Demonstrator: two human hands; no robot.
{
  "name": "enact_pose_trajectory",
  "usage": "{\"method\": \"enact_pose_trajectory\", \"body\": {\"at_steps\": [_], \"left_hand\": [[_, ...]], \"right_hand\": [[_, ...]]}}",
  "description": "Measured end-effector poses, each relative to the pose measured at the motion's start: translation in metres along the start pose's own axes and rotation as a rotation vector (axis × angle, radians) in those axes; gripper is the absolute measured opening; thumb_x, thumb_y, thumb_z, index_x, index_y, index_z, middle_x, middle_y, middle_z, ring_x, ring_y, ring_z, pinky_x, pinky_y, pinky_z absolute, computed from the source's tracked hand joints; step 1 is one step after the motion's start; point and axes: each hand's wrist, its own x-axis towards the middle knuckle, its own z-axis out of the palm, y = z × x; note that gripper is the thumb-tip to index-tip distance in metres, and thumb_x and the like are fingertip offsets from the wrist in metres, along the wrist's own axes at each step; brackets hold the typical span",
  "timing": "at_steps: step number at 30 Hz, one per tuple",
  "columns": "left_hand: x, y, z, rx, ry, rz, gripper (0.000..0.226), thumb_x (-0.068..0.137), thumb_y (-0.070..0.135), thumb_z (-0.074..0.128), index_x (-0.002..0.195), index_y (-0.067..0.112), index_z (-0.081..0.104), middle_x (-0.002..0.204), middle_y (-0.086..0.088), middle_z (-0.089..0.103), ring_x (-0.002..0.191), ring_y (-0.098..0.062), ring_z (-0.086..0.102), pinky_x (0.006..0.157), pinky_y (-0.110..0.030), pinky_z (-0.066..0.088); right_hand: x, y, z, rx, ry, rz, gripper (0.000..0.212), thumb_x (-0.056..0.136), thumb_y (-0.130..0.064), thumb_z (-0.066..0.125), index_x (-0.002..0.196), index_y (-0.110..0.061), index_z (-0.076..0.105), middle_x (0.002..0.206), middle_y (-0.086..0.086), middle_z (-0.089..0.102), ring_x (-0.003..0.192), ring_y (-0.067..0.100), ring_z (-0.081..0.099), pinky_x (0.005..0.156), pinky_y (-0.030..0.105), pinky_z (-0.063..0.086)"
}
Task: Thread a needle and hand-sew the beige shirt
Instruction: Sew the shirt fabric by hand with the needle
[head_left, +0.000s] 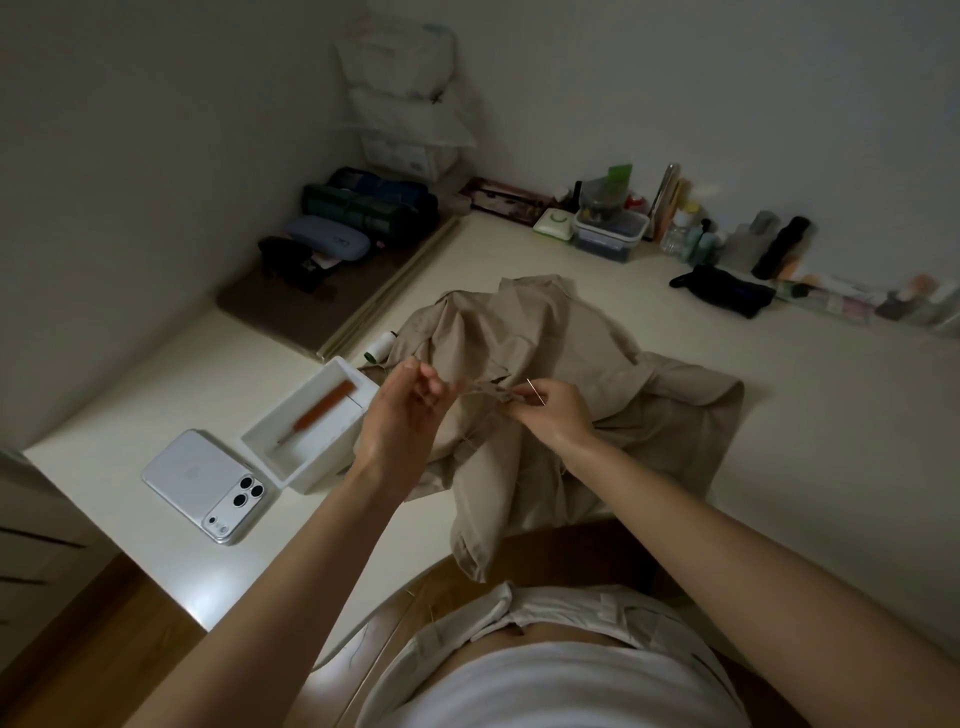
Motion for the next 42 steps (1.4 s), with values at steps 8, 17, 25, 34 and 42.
{"method": "enact_pose_trajectory", "body": {"at_steps": [8,17,25,34,42], "left_hand": [[0.003,0.005,-0.010,0.238,0.007,-0.024,0.038,0.100,0.015,0.039,0.065,0.014,0.055,0.058,0.001,0.030,0.051,-0.010,0.026,0.045,-0.018,0.028],[-0.006,0.007,-0.018,1.295,-0.046,-0.140,0.026,0.098,0.029,0.047,0.090,0.009,0.062,0.080,-0.002,0.061,0.063,-0.012,0.058,0.057,-0.020,0.048],[0.026,-0.009,-0.005,1.434,-0.208,0.431,0.037,0.088,0.031,0.063,0.123,0.021,0.055,0.118,0.007,0.049,0.110,-0.014,0.047,0.095,-0.033,0.039],[0.043,-0.022,0.018,1.234,-0.259,0.301,0.013,0.093,0.020,0.057,0.087,0.012,0.065,0.076,0.006,0.062,0.066,0.005,0.055,0.063,-0.008,0.040],[0.047,-0.023,0.012,1.123,-0.242,0.213,0.015,0.094,0.019,0.056,0.082,0.014,0.062,0.071,0.007,0.061,0.063,0.001,0.054,0.062,-0.010,0.042]], "right_hand": [[0.006,-0.003,-0.008,0.069,0.064,-0.002,0.013,0.078,-0.007,0.070,0.083,-0.017,0.062,0.065,-0.006,0.056,0.063,0.005,0.054,0.062,0.014,0.043],[0.017,-0.003,-0.026,0.090,0.109,-0.037,0.017,0.075,-0.007,0.076,0.086,-0.014,0.064,0.064,-0.007,0.056,0.053,-0.004,0.053,0.054,0.005,0.038],[0.016,-0.011,-0.040,0.067,-0.015,-0.048,0.019,0.077,-0.005,0.075,0.083,-0.017,0.061,0.072,-0.003,0.056,0.072,0.008,0.055,0.077,0.021,0.047],[0.019,0.001,-0.046,0.107,-0.052,-0.023,0.020,0.078,-0.004,0.074,0.079,-0.018,0.060,0.073,-0.002,0.057,0.072,0.008,0.055,0.068,0.012,0.044],[0.011,-0.009,-0.053,-0.216,0.016,-0.100,0.021,0.088,-0.016,0.060,0.109,-0.018,0.059,0.076,-0.007,0.042,0.067,0.006,0.044,0.064,0.022,0.037]]}}
